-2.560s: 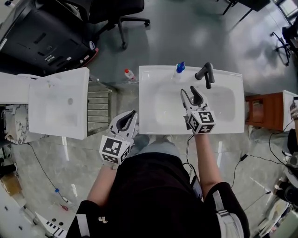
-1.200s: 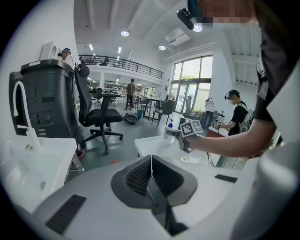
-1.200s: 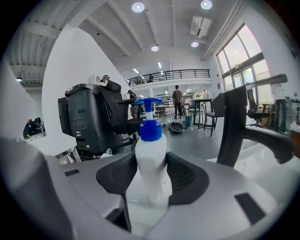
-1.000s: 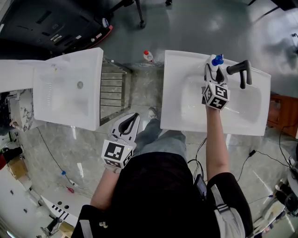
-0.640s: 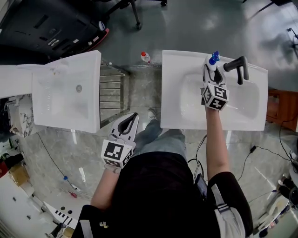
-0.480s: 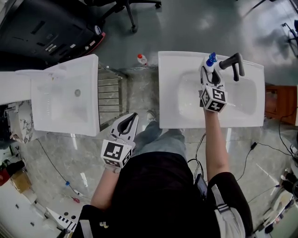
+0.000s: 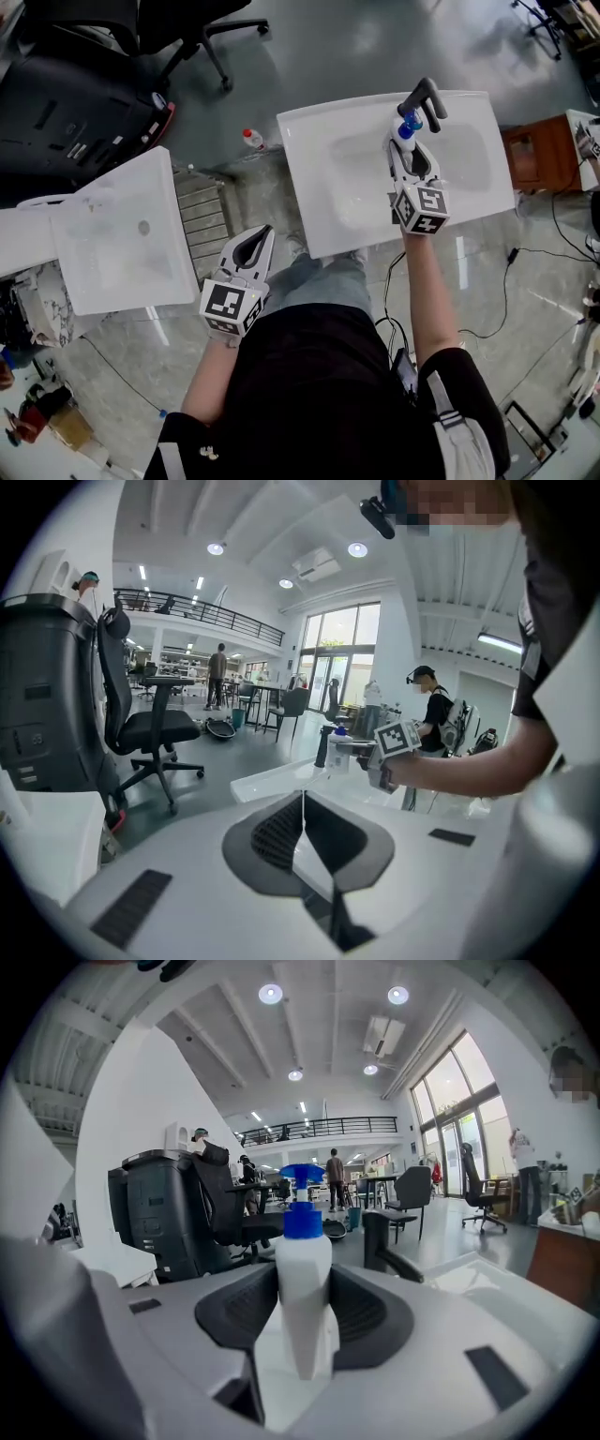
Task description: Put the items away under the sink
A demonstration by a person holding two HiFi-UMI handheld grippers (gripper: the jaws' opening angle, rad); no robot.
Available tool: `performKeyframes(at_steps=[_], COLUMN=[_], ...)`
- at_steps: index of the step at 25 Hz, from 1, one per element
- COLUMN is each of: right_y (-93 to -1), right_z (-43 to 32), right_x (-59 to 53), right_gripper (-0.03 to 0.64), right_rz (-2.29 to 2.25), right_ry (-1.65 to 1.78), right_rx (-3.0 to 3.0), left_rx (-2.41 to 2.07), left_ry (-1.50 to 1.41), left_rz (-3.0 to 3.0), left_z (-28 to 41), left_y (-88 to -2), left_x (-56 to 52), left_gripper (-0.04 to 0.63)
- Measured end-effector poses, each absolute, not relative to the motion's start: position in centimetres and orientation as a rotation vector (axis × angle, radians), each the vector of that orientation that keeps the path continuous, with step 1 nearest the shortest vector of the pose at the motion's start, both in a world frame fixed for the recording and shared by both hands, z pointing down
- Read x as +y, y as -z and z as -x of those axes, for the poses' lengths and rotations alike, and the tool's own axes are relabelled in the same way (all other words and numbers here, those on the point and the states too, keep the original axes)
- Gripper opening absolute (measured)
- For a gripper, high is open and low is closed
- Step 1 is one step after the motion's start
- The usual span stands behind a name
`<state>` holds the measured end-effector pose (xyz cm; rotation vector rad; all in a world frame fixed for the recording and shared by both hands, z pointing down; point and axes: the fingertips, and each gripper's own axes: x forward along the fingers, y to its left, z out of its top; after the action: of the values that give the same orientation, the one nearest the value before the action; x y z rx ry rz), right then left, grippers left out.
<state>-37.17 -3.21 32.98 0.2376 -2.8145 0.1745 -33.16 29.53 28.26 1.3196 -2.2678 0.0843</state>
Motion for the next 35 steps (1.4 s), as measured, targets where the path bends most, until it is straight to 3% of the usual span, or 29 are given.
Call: performKeyframes(at_steps=[15, 35], right_y=[-29.9, -34.6], right_z=[20.9, -1.8], right_x=[-9.7, -12.4], right_gripper=[0.184, 0.184], right_rz=[-0.652, -0.866], right_ry=[-0.227, -0.373], right_rx=[-2.788, -2.716], left_rx=[-2.057, -1.747], left_ry=[-0.130, -0.342], left_rz=[-1.652, -1.915], left_z=[28.4, 11.4], left_y=[-28.2, -29.5], left_x=[21.4, 9.4], left_gripper=[0.021, 0.020])
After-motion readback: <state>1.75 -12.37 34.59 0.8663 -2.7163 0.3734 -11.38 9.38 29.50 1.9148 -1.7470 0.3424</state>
